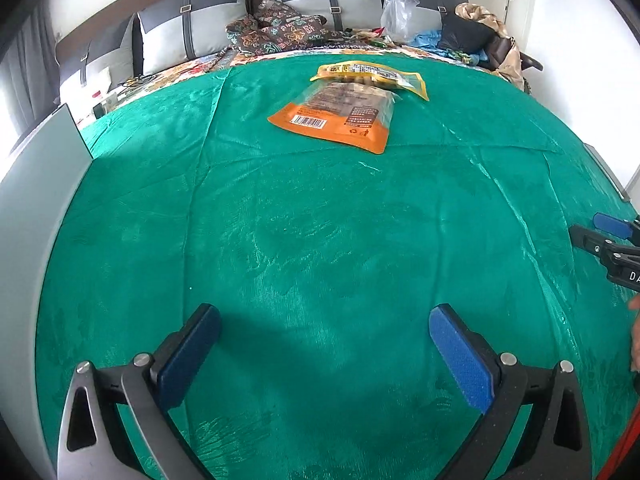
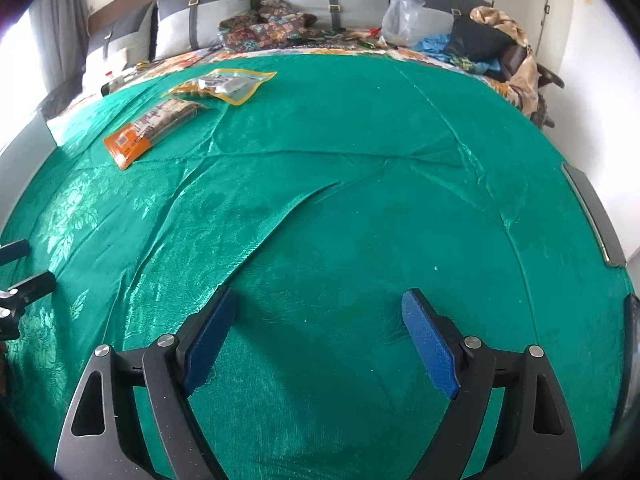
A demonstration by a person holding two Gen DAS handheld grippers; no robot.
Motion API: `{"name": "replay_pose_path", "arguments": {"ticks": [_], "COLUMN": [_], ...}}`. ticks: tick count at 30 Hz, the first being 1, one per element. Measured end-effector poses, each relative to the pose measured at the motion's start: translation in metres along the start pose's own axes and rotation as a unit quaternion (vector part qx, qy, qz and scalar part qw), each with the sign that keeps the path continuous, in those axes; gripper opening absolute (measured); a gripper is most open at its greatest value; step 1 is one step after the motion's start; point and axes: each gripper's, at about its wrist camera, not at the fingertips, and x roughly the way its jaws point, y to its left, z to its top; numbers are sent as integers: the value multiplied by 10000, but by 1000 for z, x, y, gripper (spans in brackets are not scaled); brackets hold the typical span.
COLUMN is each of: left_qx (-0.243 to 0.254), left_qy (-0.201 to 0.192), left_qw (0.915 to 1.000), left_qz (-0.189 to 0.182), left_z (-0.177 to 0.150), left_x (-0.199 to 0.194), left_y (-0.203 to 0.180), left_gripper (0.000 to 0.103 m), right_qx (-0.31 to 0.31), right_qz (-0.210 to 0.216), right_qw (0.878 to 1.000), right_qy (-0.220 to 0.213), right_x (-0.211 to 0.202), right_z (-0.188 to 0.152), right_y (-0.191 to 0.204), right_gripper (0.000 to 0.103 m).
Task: Organize snacks
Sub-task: 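Move both tools back over the remaining snacks, then grasp the orange-bottomed jerky pack with the left tool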
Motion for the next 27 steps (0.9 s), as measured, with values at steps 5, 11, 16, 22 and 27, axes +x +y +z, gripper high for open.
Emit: {"name": "replay_pose_path", "arguments": {"ticks": [5,11,16,22,27], "left_qx": [-1,-3,-51,533,948], "left_qy": [0,0,26,796,748], "left_qw": [10000,10000,10000,9930,9876], "left_qz": [1,-1,40,-685,-1000], "left_z": [0,0,2,58,146], "left_x": [0,0,1,15,30], "left_y": [0,0,0,2,5], "left_gripper": [103,103,103,102,102], "right_qx": [7,8,8,10,13], "right_qz": [8,13,15,17,20], "right_qw": [10000,10000,10000,10000,10000], "right_qy": [1,0,0,-1,-1], "right_x": [0,1,1,1,1], "right_z": [0,1,1,1,1], "right_y": [0,0,0,0,0], "right_gripper": [87,88,88,88,88]}}
